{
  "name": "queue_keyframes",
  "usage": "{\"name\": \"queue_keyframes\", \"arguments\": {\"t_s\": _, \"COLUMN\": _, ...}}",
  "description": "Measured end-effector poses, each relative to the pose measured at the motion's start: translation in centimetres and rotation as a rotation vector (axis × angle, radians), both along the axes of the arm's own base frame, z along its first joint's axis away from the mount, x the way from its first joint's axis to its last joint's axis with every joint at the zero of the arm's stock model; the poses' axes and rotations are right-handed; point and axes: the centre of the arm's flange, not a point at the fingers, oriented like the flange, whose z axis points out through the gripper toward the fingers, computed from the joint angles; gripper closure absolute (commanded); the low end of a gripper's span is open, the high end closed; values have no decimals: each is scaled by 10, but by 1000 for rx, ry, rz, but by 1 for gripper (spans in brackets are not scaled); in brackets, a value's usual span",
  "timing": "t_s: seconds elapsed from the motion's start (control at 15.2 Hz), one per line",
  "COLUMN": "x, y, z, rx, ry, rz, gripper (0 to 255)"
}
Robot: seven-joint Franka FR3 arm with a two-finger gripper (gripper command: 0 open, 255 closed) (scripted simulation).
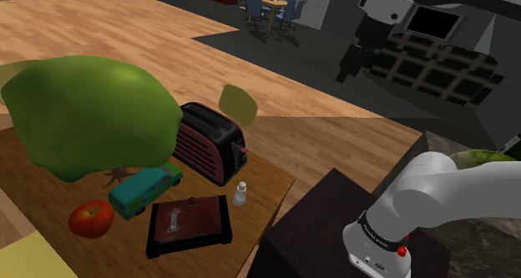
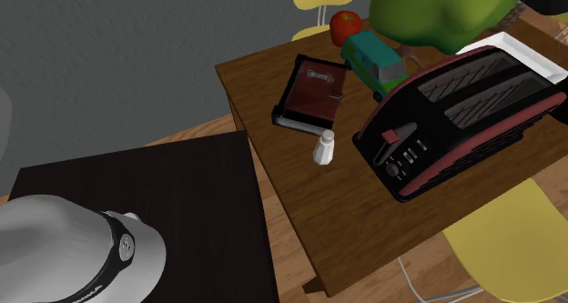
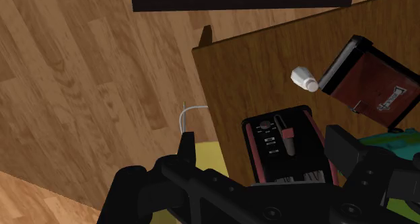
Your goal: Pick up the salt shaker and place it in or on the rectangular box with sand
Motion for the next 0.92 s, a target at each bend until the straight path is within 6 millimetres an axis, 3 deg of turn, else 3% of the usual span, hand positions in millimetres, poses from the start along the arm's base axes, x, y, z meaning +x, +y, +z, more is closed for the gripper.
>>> {"name": "queue_keyframes", "arguments": {"t_s": 0.2, "x": 8, "y": 6, "z": -13, "rx": 2, "ry": 10, "rz": -5, "gripper": 0}}
{"name": "queue_keyframes", "arguments": {"t_s": 0.92, "x": 68, "y": 61, "z": -134, "rx": 18, "ry": 93, "rz": -54, "gripper": 0}}
